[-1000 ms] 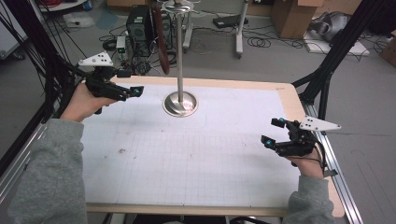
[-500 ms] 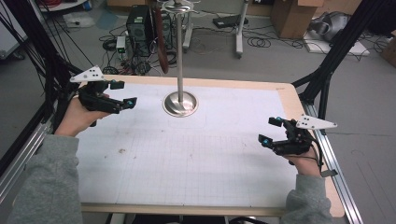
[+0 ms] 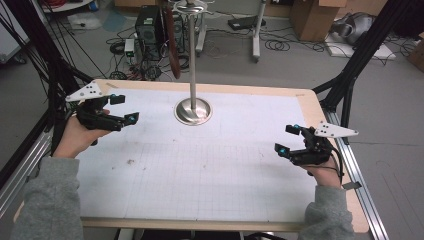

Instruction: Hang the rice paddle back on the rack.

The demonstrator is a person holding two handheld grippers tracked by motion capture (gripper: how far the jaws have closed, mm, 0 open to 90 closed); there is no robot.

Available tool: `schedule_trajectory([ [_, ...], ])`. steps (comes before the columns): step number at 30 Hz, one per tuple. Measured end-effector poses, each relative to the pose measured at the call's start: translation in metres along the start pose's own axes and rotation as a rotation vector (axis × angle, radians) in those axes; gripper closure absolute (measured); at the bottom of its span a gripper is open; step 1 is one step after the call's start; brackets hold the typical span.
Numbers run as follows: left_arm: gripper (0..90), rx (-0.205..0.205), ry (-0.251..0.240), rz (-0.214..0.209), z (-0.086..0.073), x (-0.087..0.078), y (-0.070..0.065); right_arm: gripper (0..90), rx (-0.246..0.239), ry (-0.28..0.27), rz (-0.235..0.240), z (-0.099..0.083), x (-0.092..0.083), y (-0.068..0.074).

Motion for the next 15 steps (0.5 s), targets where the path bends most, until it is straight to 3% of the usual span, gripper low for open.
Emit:
schedule_trajectory([
  [15, 11.3, -0.003, -0.002, 0.028, -0.023, -0.009, -0.012, 9.6, 0.001, -0.001, 0.001, 0.001, 0.002, 0.002],
])
Point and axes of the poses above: each handheld gripper's, and its own axes: x roughly forward along the jaws, z roughly out of its top, y roughly to its left, the point moved 5 cm from there along x, roughly forward along the jaws, and after that the axes turned 14 degrees about x, right-handed, at the moved point
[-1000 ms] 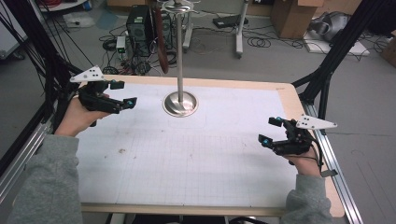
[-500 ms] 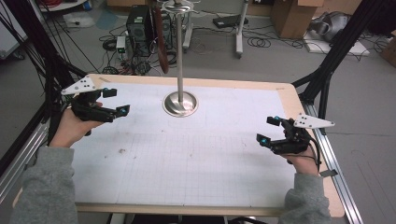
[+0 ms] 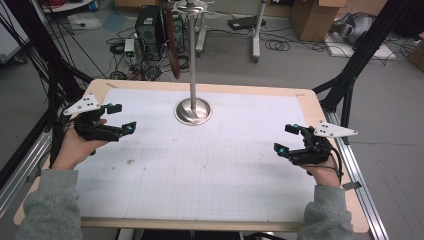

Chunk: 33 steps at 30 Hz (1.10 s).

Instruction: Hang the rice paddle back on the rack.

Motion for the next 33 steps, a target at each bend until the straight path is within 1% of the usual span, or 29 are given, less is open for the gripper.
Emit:
schedule_trajectory([
  [8, 11.3, -0.005, -0.012, 0.011, -0.010, -0.006, -0.006, 9.6, -0.002, 0.000, -0.002, 0.000, 0.001, -0.001],
  [10, 11.3, -0.006, -0.015, 0.016, -0.012, -0.008, -0.008, 9.6, 0.004, 0.002, 0.000, 0.000, 0.002, -0.001],
  [13, 11.3, -0.013, -0.020, 0.020, -0.016, -0.010, -0.010, 9.5, 0.002, -0.001, 0.001, 0.000, 0.002, -0.002],
  [17, 11.3, -0.018, -0.019, 0.030, -0.023, -0.012, -0.012, 9.5, 0.010, -0.007, 0.005, 0.000, 0.004, -0.004],
  [20, 11.4, -0.019, -0.010, 0.024, -0.030, -0.013, -0.014, 9.5, 0.014, -0.007, 0.007, 0.000, 0.004, -0.006],
  [22, 11.3, -0.022, -0.009, 0.036, -0.033, -0.015, -0.013, 9.6, 0.019, -0.010, 0.008, 0.000, 0.005, -0.008],
  [25, 11.4, -0.031, -0.018, 0.044, -0.037, -0.019, -0.014, 9.6, 0.025, -0.016, 0.007, 0.001, 0.005, -0.010],
  [28, 11.3, -0.037, -0.016, 0.054, -0.042, -0.022, -0.015, 9.5, 0.034, -0.018, 0.005, 0.001, 0.005, -0.011],
  [33, 11.3, -0.047, -0.019, 0.070, -0.051, -0.026, -0.017, 9.5, 0.034, -0.018, 0.005, 0.001, 0.005, -0.013],
])
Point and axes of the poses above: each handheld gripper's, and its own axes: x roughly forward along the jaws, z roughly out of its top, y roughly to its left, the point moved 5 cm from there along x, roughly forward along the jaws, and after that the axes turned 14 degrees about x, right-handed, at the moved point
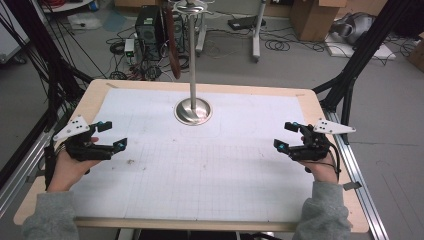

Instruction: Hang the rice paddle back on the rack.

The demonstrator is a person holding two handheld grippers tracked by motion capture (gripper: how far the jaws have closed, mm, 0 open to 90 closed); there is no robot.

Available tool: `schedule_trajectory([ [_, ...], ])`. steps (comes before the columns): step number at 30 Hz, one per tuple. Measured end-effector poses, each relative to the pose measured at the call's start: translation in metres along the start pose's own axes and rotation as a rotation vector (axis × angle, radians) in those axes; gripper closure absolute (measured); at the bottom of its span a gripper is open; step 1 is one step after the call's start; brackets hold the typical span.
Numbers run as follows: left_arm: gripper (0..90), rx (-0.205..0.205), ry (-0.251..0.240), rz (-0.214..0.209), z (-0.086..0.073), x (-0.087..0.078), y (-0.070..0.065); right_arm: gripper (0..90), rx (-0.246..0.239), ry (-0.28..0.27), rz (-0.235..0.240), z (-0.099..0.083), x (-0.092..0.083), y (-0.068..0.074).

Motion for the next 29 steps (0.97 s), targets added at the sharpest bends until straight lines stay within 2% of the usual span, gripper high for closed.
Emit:
schedule_trajectory([
  [9, 11.4, -0.008, 0.005, 0.048, -0.008, -0.014, 0.003, 9.5, 0.006, -0.002, -0.011, 0.000, -0.003, -0.001],
  [16, 11.4, -0.040, -0.012, 0.111, -0.011, -0.030, 0.014, 9.5, 0.002, -0.023, -0.031, 0.002, -0.011, -0.004],
  [20, 11.4, -0.045, 0.006, 0.144, -0.015, -0.036, 0.018, 9.6, 0.004, -0.039, -0.044, 0.004, -0.019, -0.006],
  [24, 11.3, -0.057, 0.009, 0.172, -0.017, -0.040, 0.023, 9.6, 0.000, -0.047, -0.074, 0.001, -0.024, -0.012],
  [29, 11.4, -0.063, 0.003, 0.192, -0.015, -0.043, 0.025, 9.5, 0.039, -0.031, -0.110, -0.008, -0.025, -0.024],
])
Point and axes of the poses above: each handheld gripper's, and its own axes: x roughly forward along the jaws, z roughly out of its top, y roughly to its left, the point moved 5 cm from there along x, roughly forward along the jaws, and after that the axes turned 14 degrees about x, right-handed, at the moved point
